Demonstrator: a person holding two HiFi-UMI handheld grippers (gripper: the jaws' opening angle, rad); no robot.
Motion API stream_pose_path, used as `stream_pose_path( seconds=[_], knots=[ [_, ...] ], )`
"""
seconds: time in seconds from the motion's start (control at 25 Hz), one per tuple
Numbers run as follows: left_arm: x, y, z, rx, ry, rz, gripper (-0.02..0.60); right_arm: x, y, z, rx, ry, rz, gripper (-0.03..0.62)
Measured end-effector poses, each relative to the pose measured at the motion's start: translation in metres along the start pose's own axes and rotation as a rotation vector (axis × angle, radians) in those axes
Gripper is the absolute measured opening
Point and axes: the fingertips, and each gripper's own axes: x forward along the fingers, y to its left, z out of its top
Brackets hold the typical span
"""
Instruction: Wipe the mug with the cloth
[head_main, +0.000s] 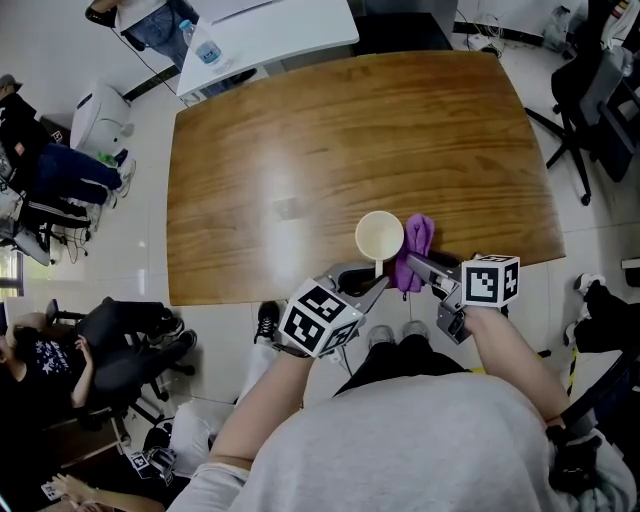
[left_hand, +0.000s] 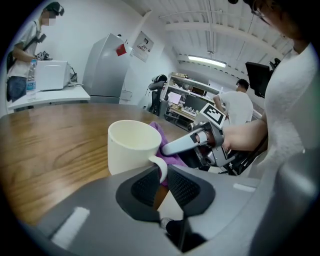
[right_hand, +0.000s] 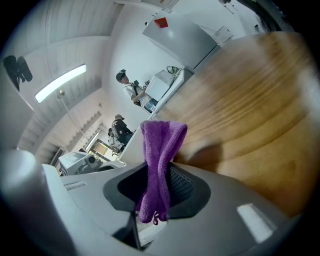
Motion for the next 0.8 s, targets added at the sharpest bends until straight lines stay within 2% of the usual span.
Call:
stream_pose_path(
  seconds=[0.2, 0.4, 0.6, 0.8],
  knots=[
    [-0.014, 0.000, -0.010, 0.018, 0.025, 0.002, 0.048, -0.013, 0.015, 0.016, -0.049, -0.017, 0.013, 0.109],
    [-0.035, 0.011, -0.020, 0.032, 0.022, 0.052, 0.048, -0.016, 0.035, 0.035, -0.103, -0.009, 0.060, 0.109],
    [-0.051, 0.029, -0.021, 0.006, -0.014, 0.111, 0.054, -0.002, 0.047, 0.034, -0.119, 0.028, 0.094, 0.109],
    [-0.056, 0.039, -0.020, 0.004, -0.021, 0.126, 0.054, 0.011, 0.045, 0.029, -0.106, 0.049, 0.097, 0.109]
  ],
)
